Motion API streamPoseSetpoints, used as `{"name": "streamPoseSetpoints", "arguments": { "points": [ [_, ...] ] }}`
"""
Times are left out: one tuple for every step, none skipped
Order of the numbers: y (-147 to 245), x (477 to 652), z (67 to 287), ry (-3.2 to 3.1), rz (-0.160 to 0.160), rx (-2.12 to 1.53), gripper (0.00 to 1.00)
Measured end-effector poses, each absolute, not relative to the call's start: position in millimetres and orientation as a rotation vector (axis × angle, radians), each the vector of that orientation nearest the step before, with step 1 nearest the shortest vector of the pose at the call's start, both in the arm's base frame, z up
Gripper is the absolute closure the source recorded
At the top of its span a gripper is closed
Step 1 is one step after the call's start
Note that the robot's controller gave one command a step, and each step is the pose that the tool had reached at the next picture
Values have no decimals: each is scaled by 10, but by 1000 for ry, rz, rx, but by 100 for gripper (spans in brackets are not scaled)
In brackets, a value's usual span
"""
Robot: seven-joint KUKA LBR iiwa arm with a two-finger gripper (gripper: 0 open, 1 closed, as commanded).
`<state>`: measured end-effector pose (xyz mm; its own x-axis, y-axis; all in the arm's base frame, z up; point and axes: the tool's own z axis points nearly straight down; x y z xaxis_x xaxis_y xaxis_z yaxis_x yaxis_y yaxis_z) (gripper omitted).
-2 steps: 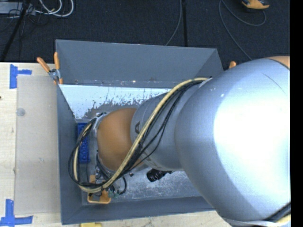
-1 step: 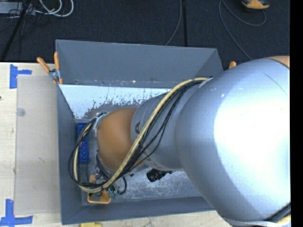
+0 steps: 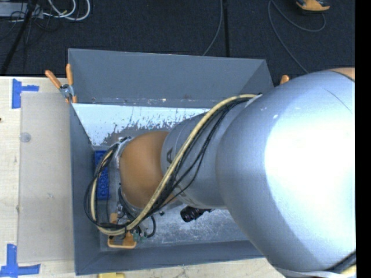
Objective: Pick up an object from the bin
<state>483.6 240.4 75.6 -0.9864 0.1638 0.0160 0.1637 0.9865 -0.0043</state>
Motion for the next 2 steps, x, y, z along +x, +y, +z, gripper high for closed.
{"name": "streamPoseSetpoints", "arguments": {
  "points": [
    [2394,4832,831,-3112,8,-258,100],
    [2394,4837,954,-3114,6,-260,100]
  ]
}}
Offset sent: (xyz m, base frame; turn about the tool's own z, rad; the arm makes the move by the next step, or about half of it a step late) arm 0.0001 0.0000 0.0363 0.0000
